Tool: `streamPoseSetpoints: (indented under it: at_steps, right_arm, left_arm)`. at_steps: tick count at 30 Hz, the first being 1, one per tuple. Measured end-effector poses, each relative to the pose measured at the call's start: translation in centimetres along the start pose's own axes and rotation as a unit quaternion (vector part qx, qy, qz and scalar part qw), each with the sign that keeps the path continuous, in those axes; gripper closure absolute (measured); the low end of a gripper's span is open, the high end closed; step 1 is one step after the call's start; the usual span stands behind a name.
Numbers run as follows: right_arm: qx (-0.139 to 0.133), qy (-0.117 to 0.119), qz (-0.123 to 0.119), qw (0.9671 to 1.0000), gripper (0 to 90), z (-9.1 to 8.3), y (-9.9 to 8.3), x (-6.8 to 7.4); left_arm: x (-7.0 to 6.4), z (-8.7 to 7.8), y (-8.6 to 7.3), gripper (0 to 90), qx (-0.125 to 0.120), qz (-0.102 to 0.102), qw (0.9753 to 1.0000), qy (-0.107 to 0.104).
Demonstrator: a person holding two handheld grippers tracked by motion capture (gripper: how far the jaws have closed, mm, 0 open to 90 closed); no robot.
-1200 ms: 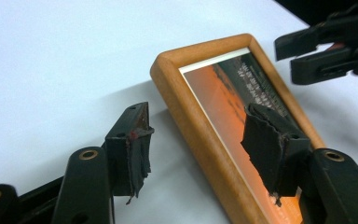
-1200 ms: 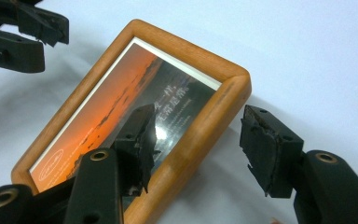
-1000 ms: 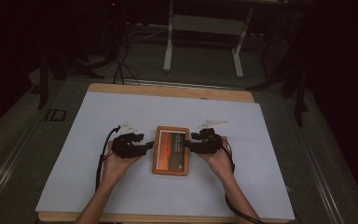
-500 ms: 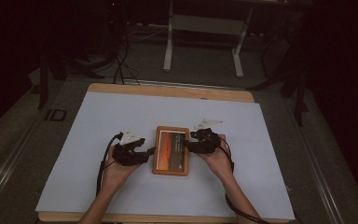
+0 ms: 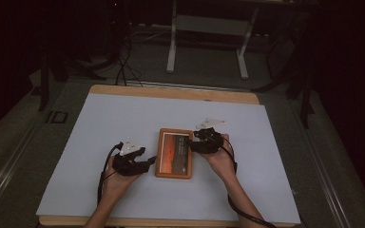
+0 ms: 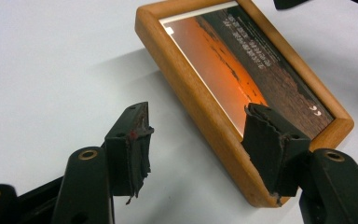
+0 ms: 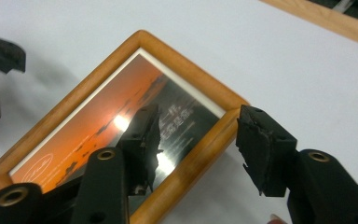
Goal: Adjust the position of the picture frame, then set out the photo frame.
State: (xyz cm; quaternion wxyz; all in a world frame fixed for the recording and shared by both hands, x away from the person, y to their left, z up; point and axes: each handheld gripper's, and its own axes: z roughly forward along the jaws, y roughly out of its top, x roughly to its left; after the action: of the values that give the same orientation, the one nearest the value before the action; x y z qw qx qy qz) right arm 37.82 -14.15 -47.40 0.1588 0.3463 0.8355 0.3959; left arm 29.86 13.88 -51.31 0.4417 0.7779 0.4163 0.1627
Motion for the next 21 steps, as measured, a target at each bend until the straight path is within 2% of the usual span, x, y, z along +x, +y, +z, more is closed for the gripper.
streamPoseSetpoints:
  at_steps: [5, 11, 21]
  right_arm:
    - [0.01, -0.012, -0.009, 0.9998, 53.1, 0.5, 0.4, 0.0]
    - [0.014, -0.018, -0.009, 0.9997, 56.3, 1.5, 0.7, 0.0]
    - [0.004, -0.019, -0.008, 0.9998, 60.7, 2.5, 1.1, -0.3]
  left_arm:
    - [-0.3, 0.1, -0.3, 41.5, 0.004, 0.002, 1.0, -0.005]
    - [-0.6, -0.1, -0.5, 41.4, 0.005, 0.0, 0.9999, -0.01]
    - [-0.7, 0.0, -0.8, 41.6, 0.009, -0.002, 0.9999, -0.015]
